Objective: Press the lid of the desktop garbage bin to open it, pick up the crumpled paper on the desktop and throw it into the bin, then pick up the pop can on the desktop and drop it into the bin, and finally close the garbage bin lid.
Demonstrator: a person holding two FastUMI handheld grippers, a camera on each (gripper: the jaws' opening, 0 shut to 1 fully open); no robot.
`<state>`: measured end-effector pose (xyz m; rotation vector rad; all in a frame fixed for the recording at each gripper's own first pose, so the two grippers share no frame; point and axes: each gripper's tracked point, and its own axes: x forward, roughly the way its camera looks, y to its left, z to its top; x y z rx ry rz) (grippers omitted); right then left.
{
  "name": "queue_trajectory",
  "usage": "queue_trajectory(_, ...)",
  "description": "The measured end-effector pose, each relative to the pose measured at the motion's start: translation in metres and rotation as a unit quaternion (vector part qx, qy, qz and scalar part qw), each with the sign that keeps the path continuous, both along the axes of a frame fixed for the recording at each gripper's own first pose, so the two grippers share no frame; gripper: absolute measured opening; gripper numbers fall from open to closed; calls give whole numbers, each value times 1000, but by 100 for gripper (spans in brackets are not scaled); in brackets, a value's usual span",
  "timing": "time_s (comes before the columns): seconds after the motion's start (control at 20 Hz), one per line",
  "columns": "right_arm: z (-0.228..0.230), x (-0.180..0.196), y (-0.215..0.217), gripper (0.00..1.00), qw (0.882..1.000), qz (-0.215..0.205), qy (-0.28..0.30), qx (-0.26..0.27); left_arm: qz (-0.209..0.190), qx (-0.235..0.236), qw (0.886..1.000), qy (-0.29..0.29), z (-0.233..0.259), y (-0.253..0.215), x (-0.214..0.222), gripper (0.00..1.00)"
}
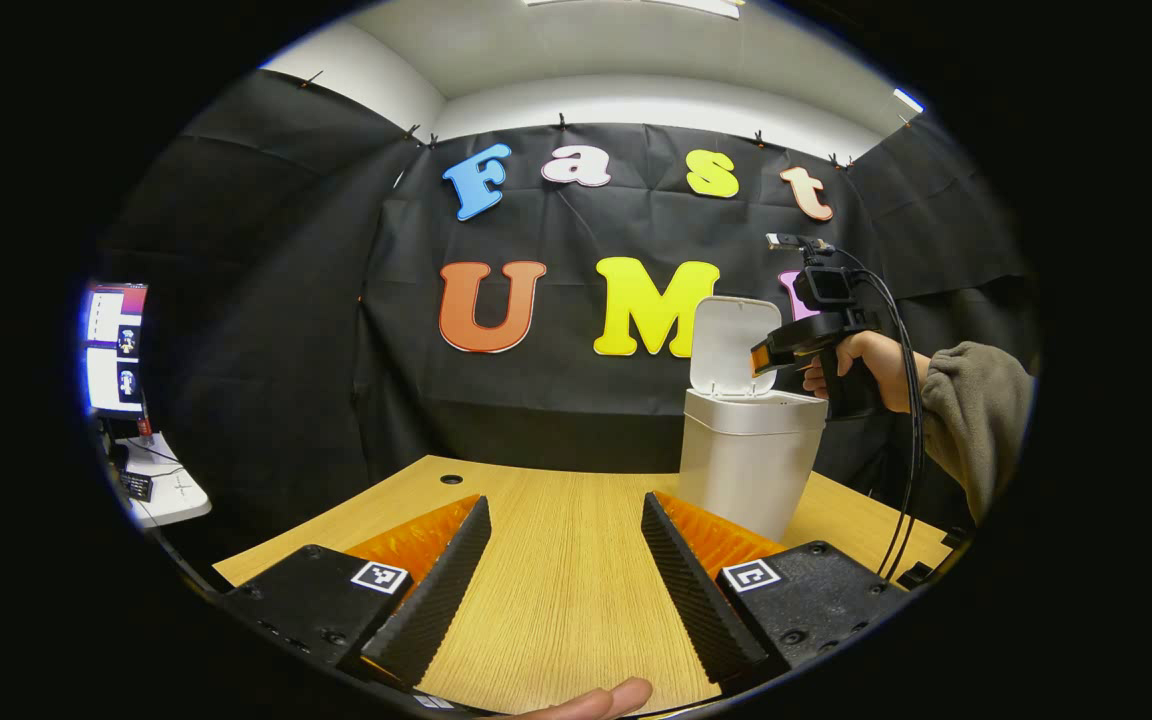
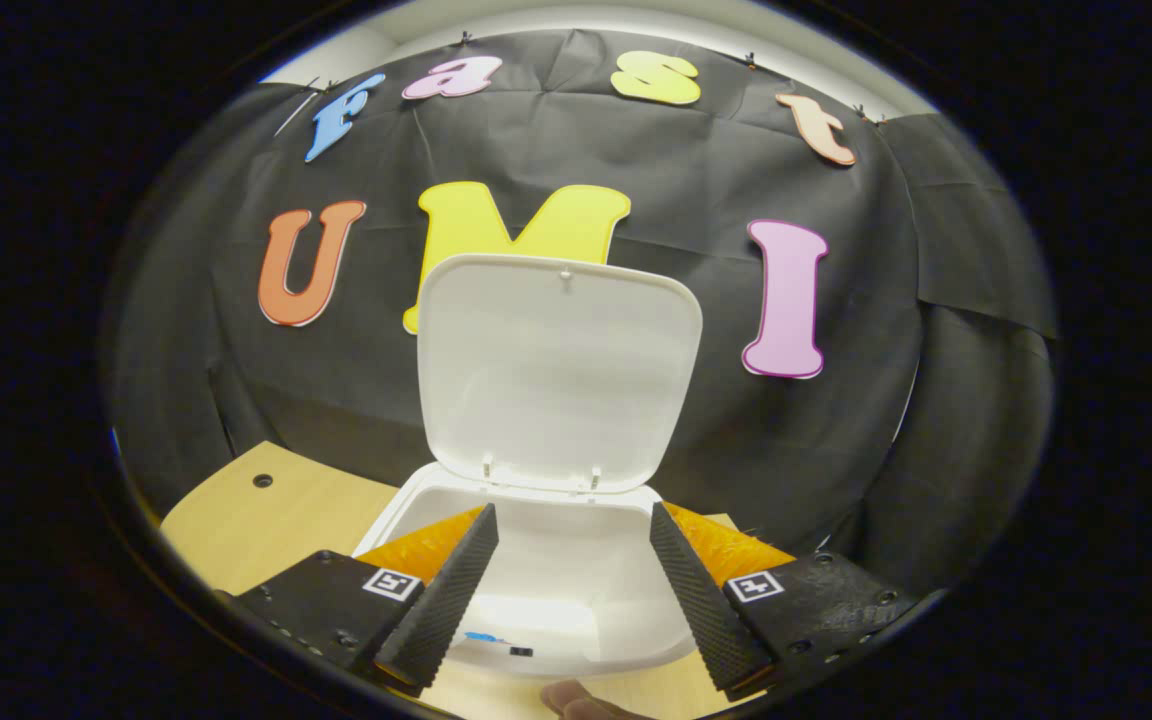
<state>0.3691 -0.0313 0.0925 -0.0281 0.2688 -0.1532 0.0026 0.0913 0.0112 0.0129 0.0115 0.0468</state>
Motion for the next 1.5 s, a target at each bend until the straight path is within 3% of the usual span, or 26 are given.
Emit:
queue_trajectory(0.4, 85, 25, -5, 98, 997, 7, -66, 36, 39, -12, 999, 1, 1, 21, -6, 98)
queue_trajectory(0.6, 132, 47, -13, 97, 993, 13, -110, 33, 32, -14, 999, -8, 6, 19, -9, 98)
queue_trajectory(0.75, 156, 68, -12, 95, 990, 21, -127, 63, 32, -30, 999, -5, 3, 21, -9, 98)
queue_trajectory(1.2, 146, 155, -8, 93, 995, 19, -92, 38, 39, -25, 999, -2, -7, 32, 6, 98)
queue_trajectory(1.3, 137, 162, -5, 95, 996, 28, -81, 30, 42, -26, 999, 6, -12, 34, 9, 99)
queue_trajectory(1.5, 132, 156, -2, 95, 994, 51, -74, 68, 47, -26, 998, 15, -18, 39, 13, 99)
